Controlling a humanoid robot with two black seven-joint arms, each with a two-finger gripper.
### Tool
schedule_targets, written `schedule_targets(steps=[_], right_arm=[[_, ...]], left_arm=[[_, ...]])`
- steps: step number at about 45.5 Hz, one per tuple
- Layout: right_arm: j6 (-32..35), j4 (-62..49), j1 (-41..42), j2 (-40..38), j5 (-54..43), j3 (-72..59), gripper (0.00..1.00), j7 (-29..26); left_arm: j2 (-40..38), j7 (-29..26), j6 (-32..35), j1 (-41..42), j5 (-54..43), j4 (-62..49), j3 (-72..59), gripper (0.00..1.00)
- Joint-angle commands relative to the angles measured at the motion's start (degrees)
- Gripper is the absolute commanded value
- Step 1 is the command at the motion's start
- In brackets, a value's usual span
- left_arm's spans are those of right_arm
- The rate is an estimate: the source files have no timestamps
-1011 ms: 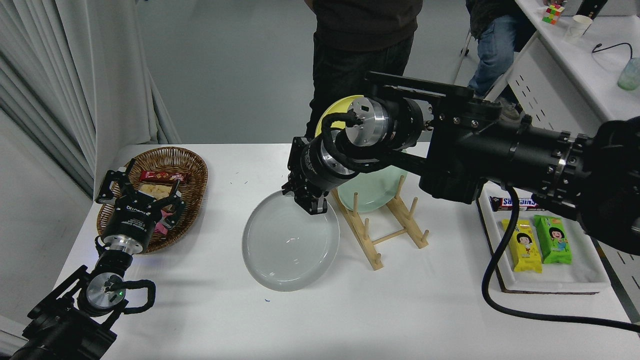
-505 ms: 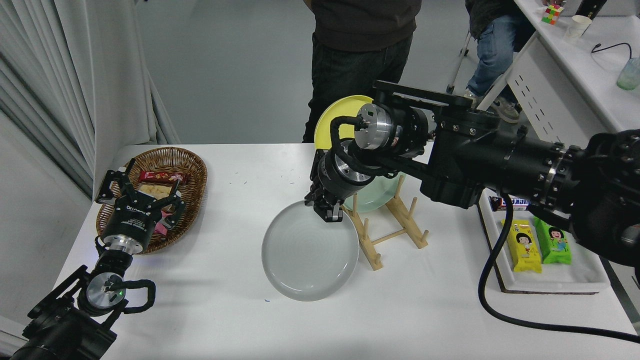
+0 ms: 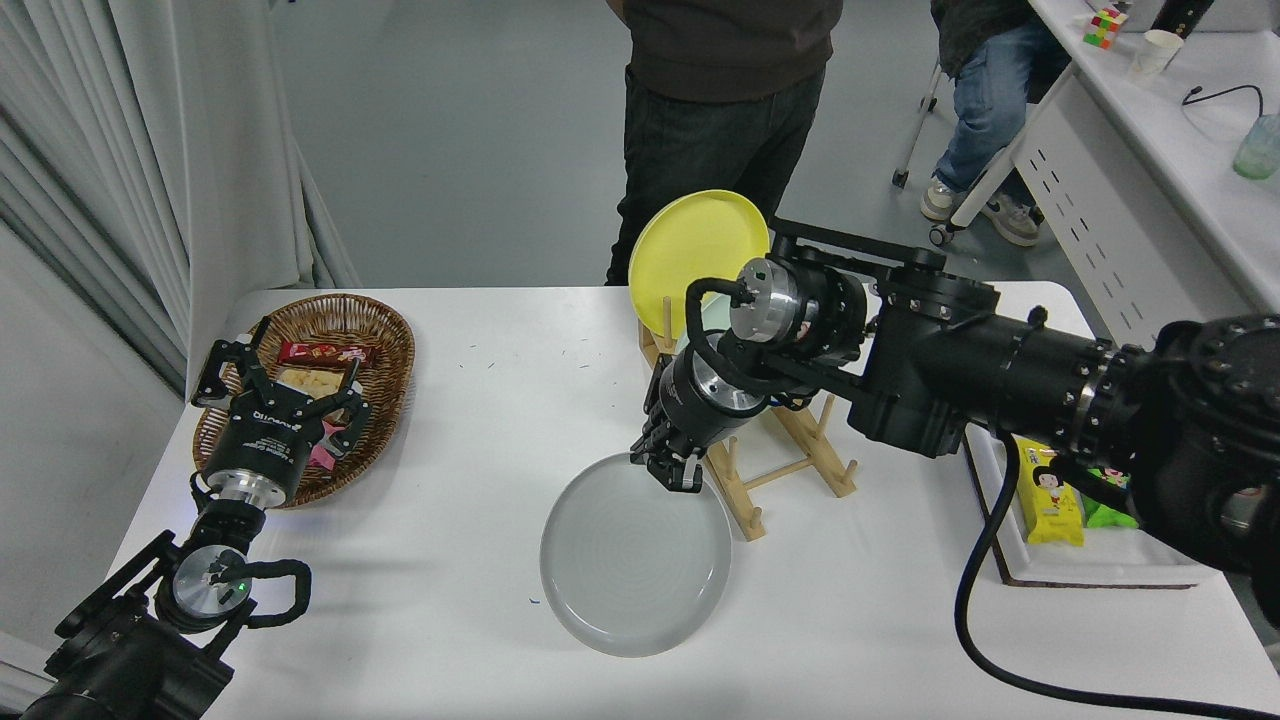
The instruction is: Place the plate on the table
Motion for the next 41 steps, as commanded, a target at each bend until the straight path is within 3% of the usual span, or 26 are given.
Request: schedule_targets(steps=[1,41], right_arm=[[1.66,-0.57,-2.95,0.0,-0.07,0.89,0.0,0.35],[9.92,-4.0,-8.58,0.0,0.02,3.0,0.0,2.11]], left_arm=[[0.0,0.0,0.0,0.0,0.04,0.0,0.0,0.98],[0.0,0.0,0.0,0.0,0.04,0.0,0.0,0.98]])
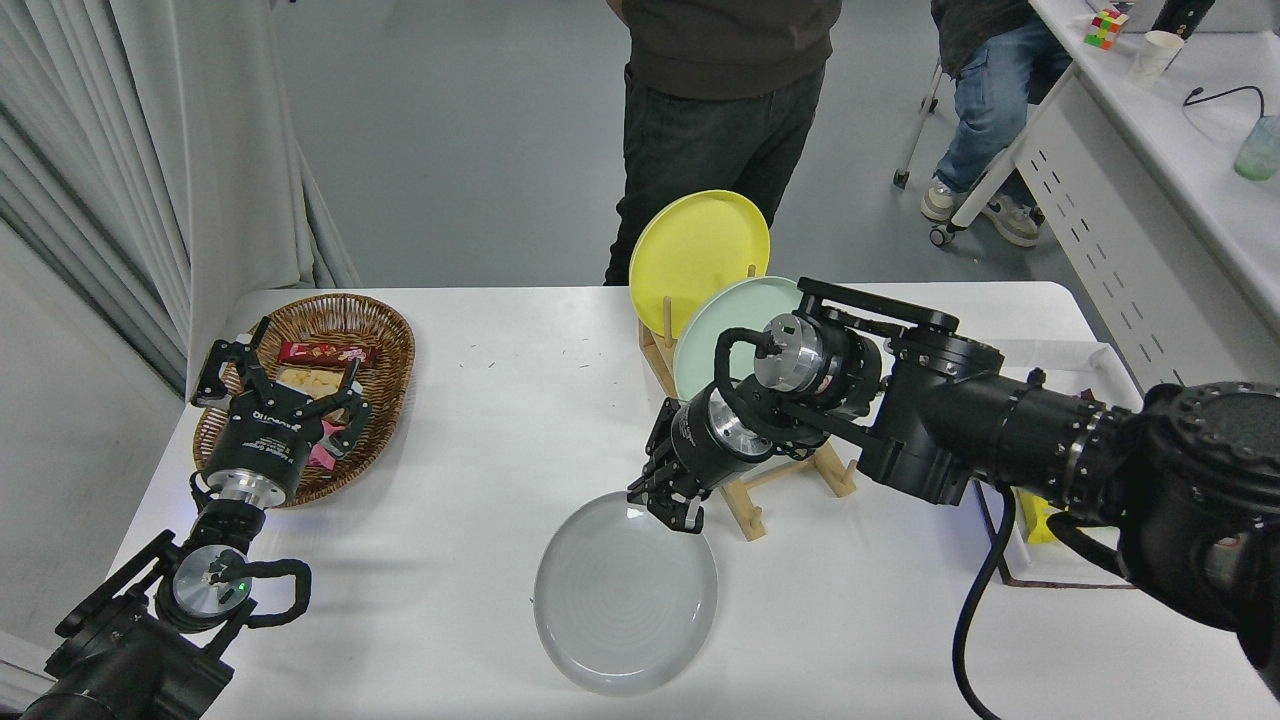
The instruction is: Place the plate on the table
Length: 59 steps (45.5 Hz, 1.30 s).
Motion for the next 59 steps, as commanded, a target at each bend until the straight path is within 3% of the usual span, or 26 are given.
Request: schedule_targets(steps=[1,20,39,59], right_arm=[[2.49,-0.77,-0.78,0.0,0.08,0.26,0.0,0.77],[0.82,-0.77,-1.4,0.0,2.45,0.26,0.0,0.51],[-8.67,-0.77,-1.4,0.0,5.7,0.35,0.0,-0.02],[-13.33,-4.11,-2.8,0.0,6.67,0.7,0.0,-1.07]], left_arm=[[0.0,0.0,0.0,0.0,0.05,0.0,0.0,0.98],[-0.09,0.0,0.0,0.0,-0.03,0.0,0.0,0.98],[0.0,0.0,0.0,0.0,0.05,0.0,0.0,0.98],[0.0,0.0,0.0,0.0,0.05,0.0,0.0,0.98]])
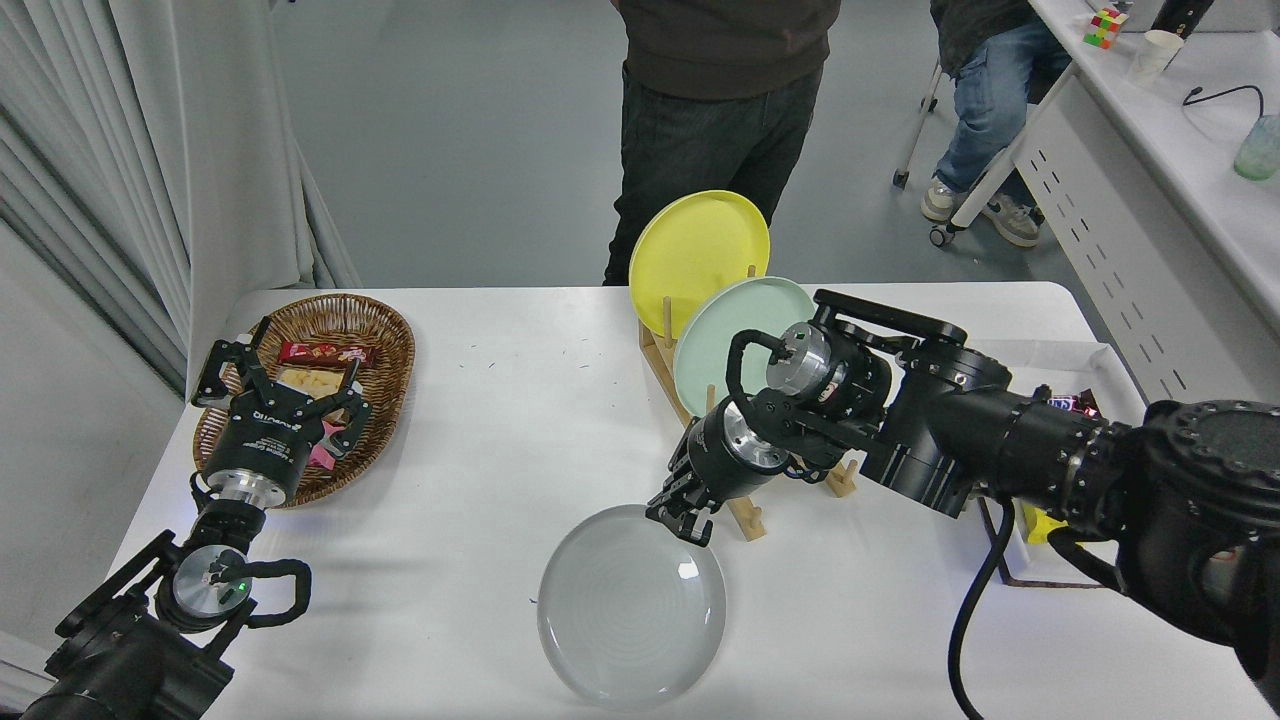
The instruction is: Place the plate on the table
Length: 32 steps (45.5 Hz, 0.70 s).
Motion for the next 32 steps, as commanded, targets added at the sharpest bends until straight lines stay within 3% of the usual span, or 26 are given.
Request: schedule_targets(steps=[1,9,32], right_arm=[[-2.91,-1.19,-1.2,0.0,0.31,0.18,0.0,-1.25],[-4.94,-0.57,-1.55,0.0,0.4,0.18,0.0,-8.98],[-3.36,-1.63,-4.36,0.0,-5.31,2.73,0.0,-8.98]], left_arm=[[0.01,0.0,0.0,0.0,0.03,0.0,0.0,0.98],[0.01,0.0,0.0,0.0,0.03,0.0,0.0,0.98],[0.01,0.0,0.0,0.0,0.03,0.0,0.0,0.98]])
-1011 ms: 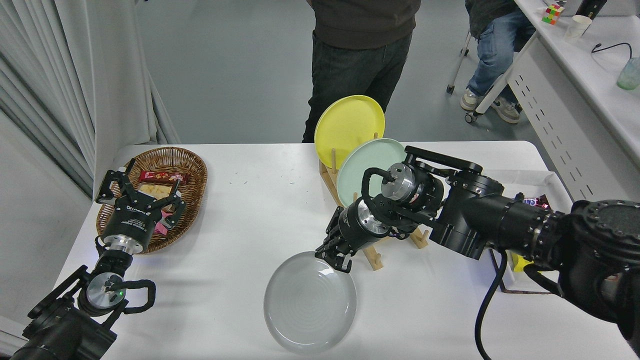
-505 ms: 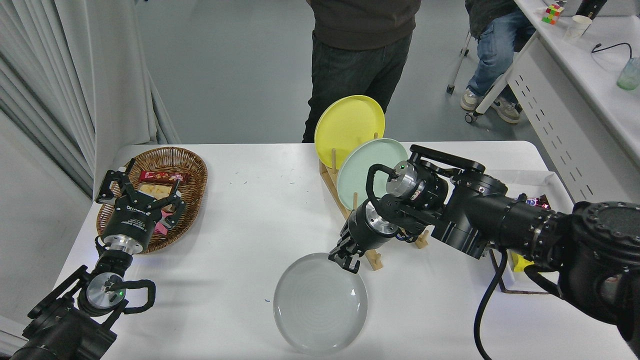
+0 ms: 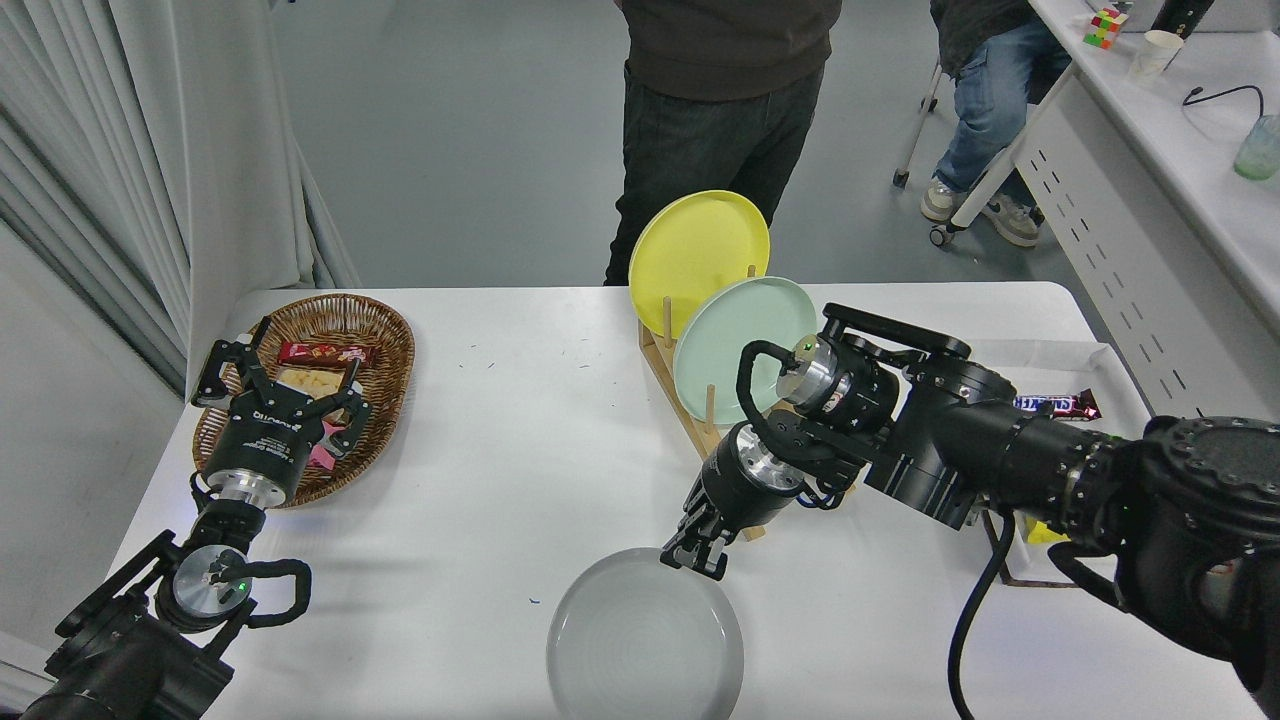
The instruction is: Place the plate on the table
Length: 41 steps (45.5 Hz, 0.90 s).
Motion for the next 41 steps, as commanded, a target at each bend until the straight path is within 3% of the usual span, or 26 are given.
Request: schedule_targets(steps=[1,9,27,41], right_arm=[[0.74,-1.17,-1.64,0.0,-3.74,1.45,0.0,-1.4],[10.84,-3.1,-1.73,0.0,-6.82,2.51,0.0,-1.4],[18.23,-3.19,-1.82,0.0,-7.97,4.35,0.0,0.26],[19.64,-4.6,-2.43,0.0,-7.97,4.62,0.0,1.75]], left_arm=[[0.01,0.0,0.0,0.0,0.04,0.0,0.0,0.98],[0.01,0.0,0.0,0.0,0.04,0.0,0.0,0.98],[0.01,0.0,0.0,0.0,0.04,0.0,0.0,0.98],[0.01,0.09,0.0,0.0,0.04,0.0,0.0,0.98]])
